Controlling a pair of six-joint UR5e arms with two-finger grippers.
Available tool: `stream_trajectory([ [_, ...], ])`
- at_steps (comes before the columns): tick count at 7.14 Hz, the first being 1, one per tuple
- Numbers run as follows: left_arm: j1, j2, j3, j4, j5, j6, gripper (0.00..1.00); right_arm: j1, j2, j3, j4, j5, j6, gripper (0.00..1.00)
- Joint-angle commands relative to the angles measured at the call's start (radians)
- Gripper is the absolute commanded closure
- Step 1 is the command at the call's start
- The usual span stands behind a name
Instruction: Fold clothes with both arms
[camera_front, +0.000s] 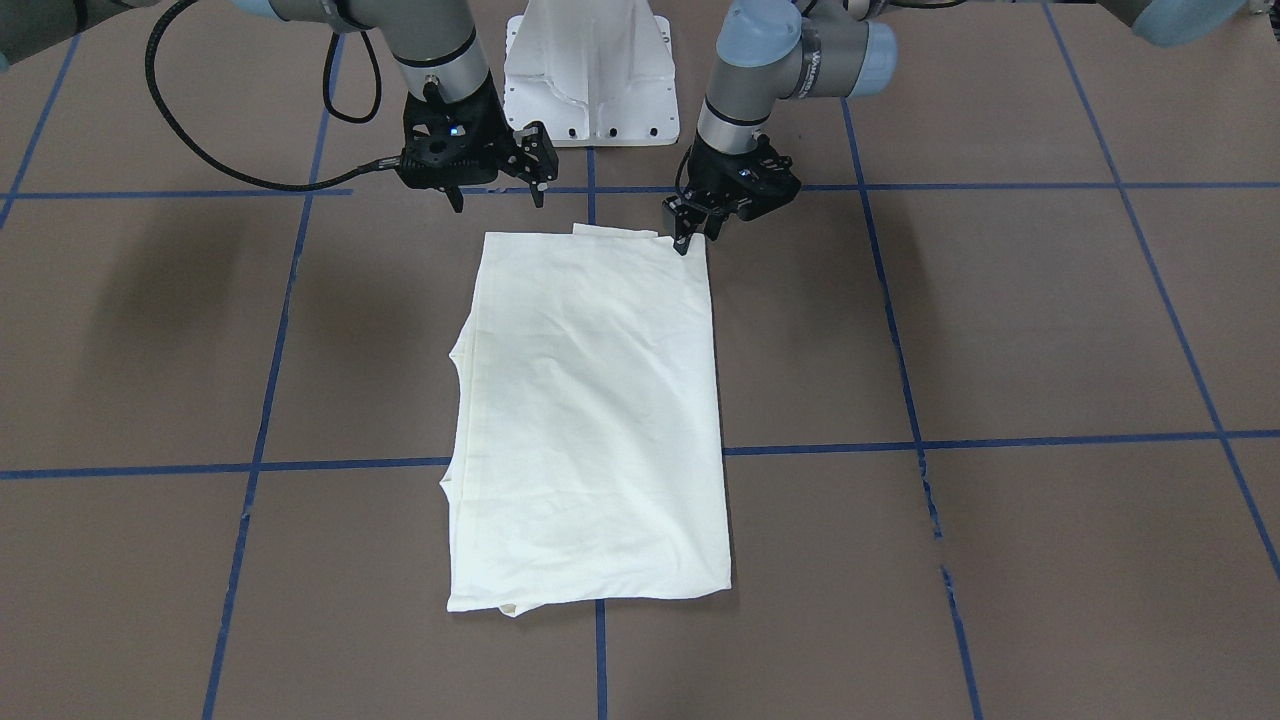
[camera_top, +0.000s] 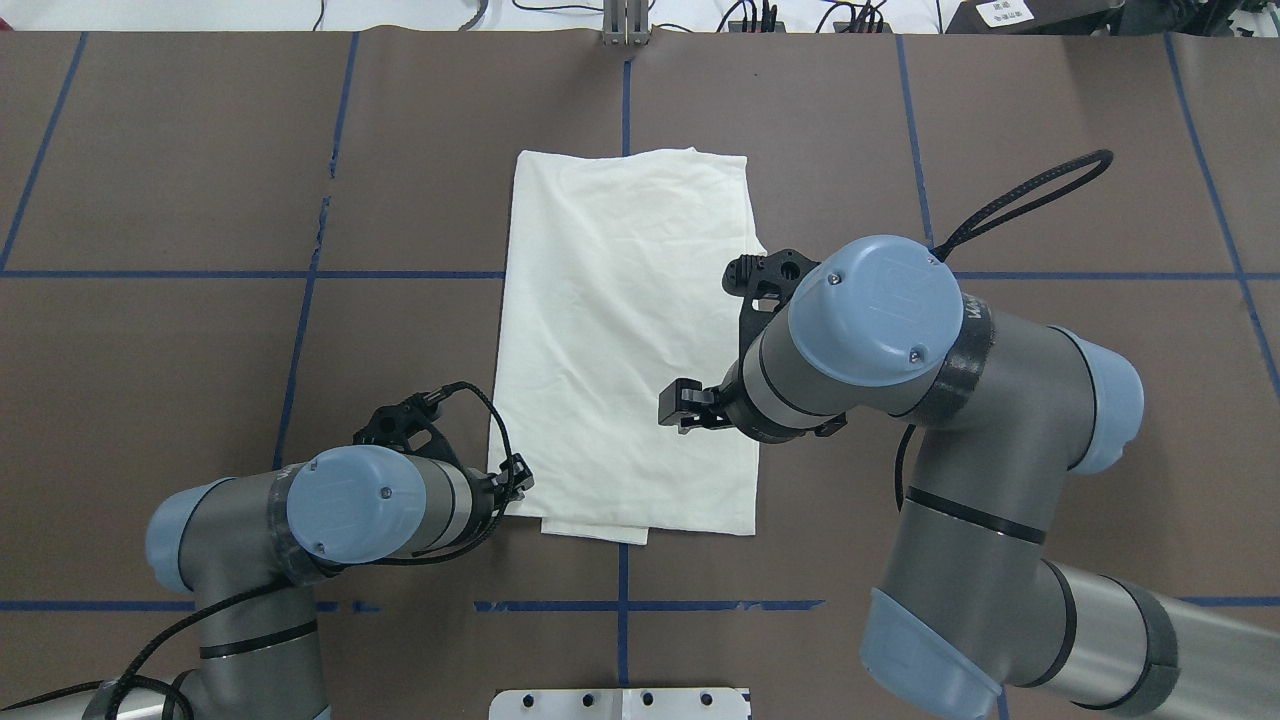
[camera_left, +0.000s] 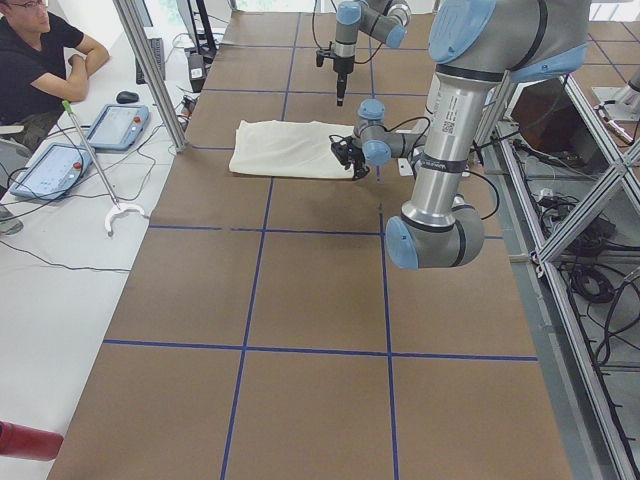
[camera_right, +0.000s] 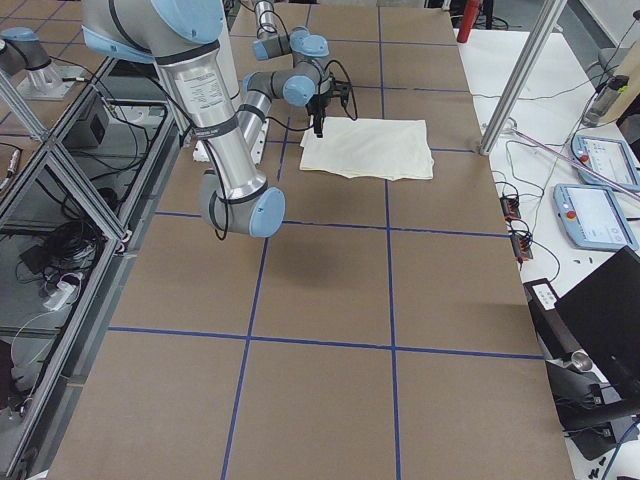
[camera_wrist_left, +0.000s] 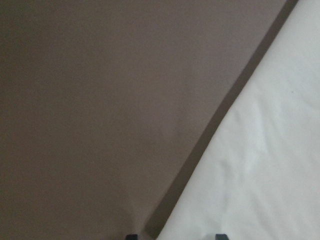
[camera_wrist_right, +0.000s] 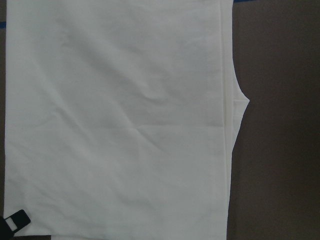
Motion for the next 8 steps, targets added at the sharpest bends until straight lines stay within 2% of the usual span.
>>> stream_trajectory([
  [1,0.002,-0.003,0.002,0.0,0.0,0.0,0.41,0.002,0.0,0.0,0.001,0.0,0.0,0.0],
  [6,0.005,-0.003,0.005,0.0,-0.001,-0.002,0.42,0.007,-0.008,0.0,0.001,0.002,-0.006,0.0],
  [8,0.005,-0.013,0.011,0.0,0.0,-0.002,0.76,0.005,-0.008,0.0,0.0,0.002,-0.006,0.0],
])
